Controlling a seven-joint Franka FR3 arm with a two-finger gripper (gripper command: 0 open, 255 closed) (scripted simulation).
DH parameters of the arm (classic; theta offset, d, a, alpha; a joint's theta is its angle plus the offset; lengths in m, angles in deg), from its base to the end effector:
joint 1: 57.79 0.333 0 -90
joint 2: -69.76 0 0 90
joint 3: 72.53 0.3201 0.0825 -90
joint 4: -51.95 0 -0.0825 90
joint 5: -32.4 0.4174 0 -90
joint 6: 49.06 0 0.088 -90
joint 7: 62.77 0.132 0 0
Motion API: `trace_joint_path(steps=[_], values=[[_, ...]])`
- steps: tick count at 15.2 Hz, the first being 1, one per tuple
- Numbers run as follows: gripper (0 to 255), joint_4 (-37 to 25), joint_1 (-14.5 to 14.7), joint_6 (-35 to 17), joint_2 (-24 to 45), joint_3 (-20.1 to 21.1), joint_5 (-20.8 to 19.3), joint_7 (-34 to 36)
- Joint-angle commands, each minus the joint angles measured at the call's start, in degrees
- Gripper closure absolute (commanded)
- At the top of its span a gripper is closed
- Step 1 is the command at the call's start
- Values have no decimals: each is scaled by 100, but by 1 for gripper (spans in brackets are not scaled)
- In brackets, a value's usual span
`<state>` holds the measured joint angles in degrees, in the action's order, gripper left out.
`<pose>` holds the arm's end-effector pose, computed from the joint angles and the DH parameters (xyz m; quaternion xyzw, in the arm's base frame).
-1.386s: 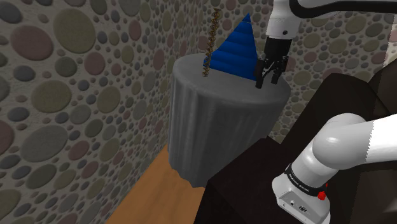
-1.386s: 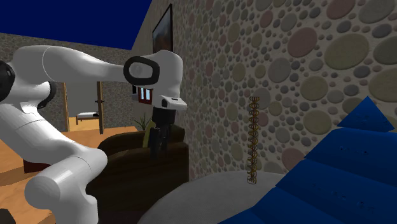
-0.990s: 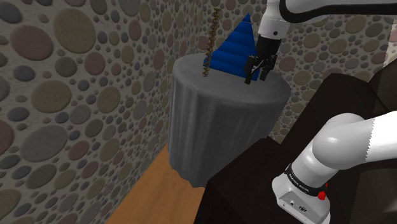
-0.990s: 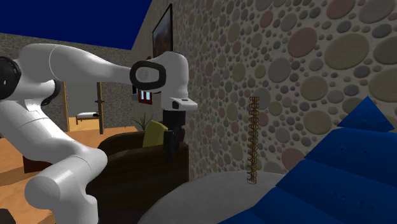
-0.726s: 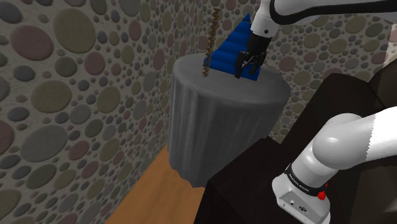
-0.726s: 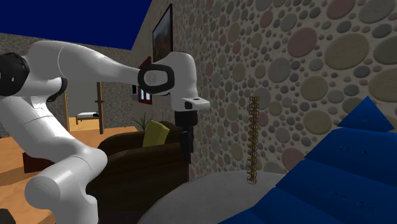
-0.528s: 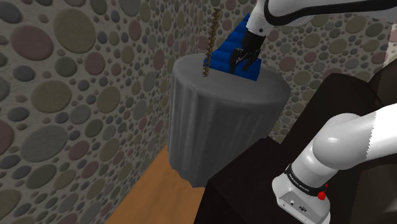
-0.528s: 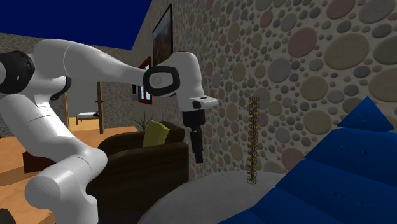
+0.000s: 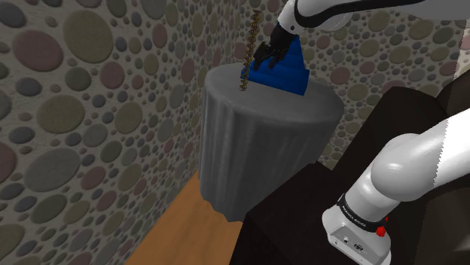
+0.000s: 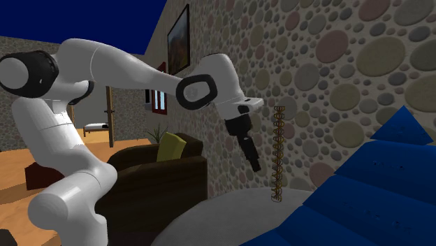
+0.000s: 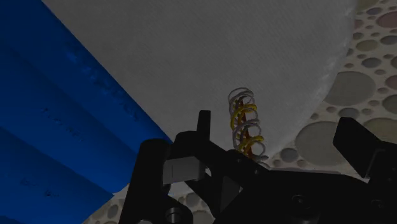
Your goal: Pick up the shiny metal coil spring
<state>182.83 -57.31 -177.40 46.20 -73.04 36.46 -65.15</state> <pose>0.5002 0.0029 0.5224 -0.9827 -0.0037 -0.1829 0.0293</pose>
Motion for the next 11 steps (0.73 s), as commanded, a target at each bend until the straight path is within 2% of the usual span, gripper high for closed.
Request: trace_joint_path(steps=[1, 5, 11], values=[[0, -228, 52, -389, 296, -56, 92, -166], [0, -624, 148, -903, 703, -147, 290, -460], [0, -240, 169, -1368, 785, -155, 351, -534]])
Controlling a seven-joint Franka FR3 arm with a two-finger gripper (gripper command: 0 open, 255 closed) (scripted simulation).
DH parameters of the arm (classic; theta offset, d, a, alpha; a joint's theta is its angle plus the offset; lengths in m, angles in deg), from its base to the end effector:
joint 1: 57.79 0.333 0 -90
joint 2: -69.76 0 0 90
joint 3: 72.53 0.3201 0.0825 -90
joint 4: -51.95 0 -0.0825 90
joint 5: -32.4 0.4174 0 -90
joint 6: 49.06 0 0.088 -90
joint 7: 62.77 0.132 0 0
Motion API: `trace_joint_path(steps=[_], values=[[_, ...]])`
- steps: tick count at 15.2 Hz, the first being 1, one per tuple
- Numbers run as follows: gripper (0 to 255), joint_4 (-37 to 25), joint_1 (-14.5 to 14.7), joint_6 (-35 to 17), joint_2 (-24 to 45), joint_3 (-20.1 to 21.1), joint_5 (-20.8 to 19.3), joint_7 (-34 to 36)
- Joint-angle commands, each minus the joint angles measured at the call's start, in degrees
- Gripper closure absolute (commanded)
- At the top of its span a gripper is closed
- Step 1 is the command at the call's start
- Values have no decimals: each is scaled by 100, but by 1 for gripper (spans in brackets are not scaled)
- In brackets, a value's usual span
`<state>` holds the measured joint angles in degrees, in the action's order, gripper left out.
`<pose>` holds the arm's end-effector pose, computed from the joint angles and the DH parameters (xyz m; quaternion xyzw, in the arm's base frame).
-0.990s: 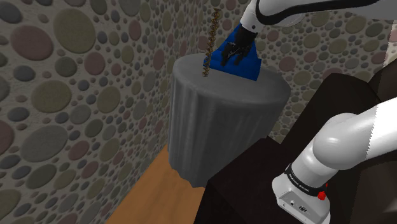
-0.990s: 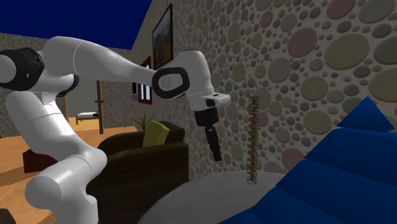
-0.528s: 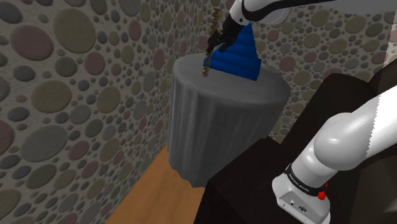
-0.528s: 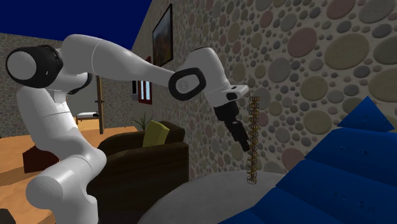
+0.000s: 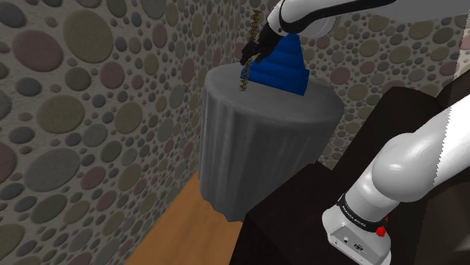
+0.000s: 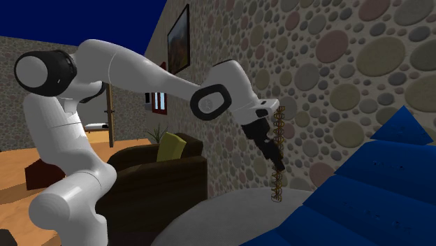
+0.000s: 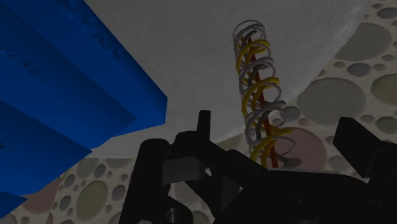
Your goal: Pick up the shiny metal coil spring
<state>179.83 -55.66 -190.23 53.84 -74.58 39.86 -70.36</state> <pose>0.5508 0.0016 0.5116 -0.9659 -0.0253 -0.2545 0.0406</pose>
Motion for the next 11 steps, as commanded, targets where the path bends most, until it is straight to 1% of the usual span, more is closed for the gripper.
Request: trace_joint_path(steps=[1, 3, 4, 11], values=[[0, 154, 11, -208, 51, -5, 30, -35], [0, 155, 11, -208, 50, -5, 30, -35], [255, 157, 10, -206, 46, -8, 32, -40], [255, 156, 11, -208, 48, -6, 31, -36]])
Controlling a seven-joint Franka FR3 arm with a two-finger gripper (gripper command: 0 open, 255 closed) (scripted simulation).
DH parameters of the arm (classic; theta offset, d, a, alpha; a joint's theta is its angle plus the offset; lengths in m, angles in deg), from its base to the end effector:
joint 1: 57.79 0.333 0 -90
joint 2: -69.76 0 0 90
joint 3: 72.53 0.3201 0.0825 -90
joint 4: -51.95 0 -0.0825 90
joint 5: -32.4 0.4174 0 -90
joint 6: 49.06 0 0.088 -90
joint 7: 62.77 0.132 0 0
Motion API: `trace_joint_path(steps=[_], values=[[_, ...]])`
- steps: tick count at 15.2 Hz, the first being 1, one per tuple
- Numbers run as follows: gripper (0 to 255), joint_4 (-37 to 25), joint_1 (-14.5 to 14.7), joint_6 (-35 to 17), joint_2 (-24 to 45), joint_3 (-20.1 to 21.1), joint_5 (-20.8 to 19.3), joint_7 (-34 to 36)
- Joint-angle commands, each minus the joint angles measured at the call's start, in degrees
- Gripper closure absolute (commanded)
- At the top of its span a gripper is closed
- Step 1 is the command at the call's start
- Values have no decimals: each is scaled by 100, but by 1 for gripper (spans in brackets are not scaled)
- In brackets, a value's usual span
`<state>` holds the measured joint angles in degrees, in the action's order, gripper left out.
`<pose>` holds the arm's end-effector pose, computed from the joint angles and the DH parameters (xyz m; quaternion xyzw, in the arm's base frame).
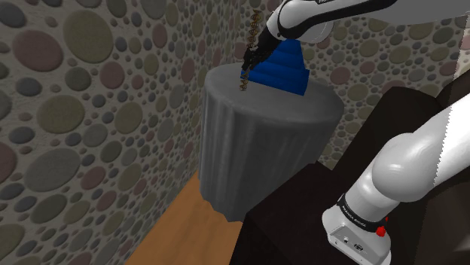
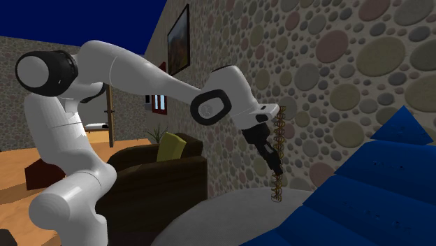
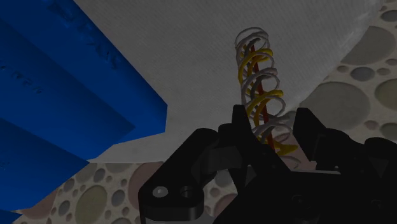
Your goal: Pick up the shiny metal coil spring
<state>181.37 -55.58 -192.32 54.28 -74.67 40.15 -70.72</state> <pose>0.5505 0.0009 0.4975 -0.9656 -0.0248 -0.2555 0.0403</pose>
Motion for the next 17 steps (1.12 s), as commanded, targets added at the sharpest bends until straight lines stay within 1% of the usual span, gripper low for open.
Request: trace_joint_path(steps=[1, 2, 17], values=[[255, 3, 3, 4, 0, 3, 2, 1], [255, 0, 4, 1, 6, 4, 1, 2], [255, -1013, -43, 1158, -143, 22, -136, 174]])
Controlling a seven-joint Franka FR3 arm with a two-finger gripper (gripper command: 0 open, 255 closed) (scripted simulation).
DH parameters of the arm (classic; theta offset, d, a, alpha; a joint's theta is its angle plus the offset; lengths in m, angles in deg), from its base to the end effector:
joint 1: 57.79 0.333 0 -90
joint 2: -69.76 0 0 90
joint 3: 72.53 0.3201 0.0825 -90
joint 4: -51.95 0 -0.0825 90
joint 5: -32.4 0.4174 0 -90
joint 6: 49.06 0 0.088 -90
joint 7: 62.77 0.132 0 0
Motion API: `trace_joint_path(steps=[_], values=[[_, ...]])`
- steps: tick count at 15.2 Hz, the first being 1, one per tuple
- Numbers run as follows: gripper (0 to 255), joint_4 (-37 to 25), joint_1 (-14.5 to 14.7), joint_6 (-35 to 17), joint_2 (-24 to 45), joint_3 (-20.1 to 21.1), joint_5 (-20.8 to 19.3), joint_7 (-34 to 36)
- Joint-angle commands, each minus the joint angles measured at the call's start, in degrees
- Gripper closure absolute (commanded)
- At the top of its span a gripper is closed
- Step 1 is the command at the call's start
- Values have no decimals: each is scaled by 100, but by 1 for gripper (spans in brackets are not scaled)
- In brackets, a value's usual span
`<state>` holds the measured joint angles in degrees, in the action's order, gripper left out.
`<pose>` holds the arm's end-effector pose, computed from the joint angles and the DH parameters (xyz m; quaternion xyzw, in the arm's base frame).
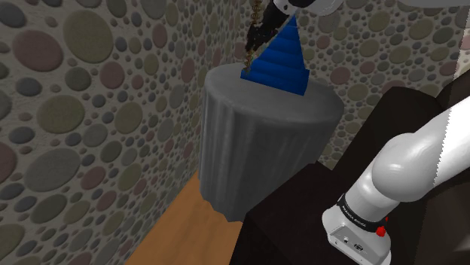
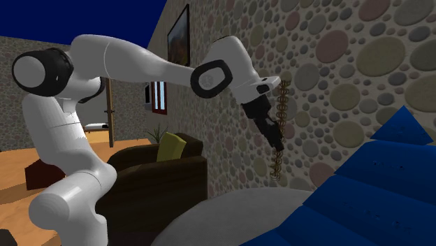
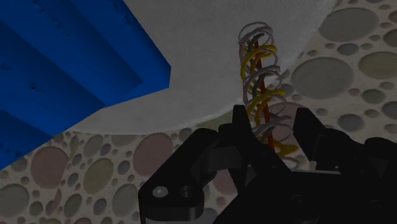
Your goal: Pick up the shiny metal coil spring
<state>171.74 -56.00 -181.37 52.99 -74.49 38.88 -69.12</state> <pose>0.5533 0.0011 0.5777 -0.9658 -0.0253 -0.2549 0.0406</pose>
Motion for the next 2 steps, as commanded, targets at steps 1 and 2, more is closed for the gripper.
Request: trace_joint_path(steps=[1, 2], values=[[255, -61, -2, 74, -14, 4, -9, 15], [255, -61, -2, 74, -14, 4, -9, 15]])
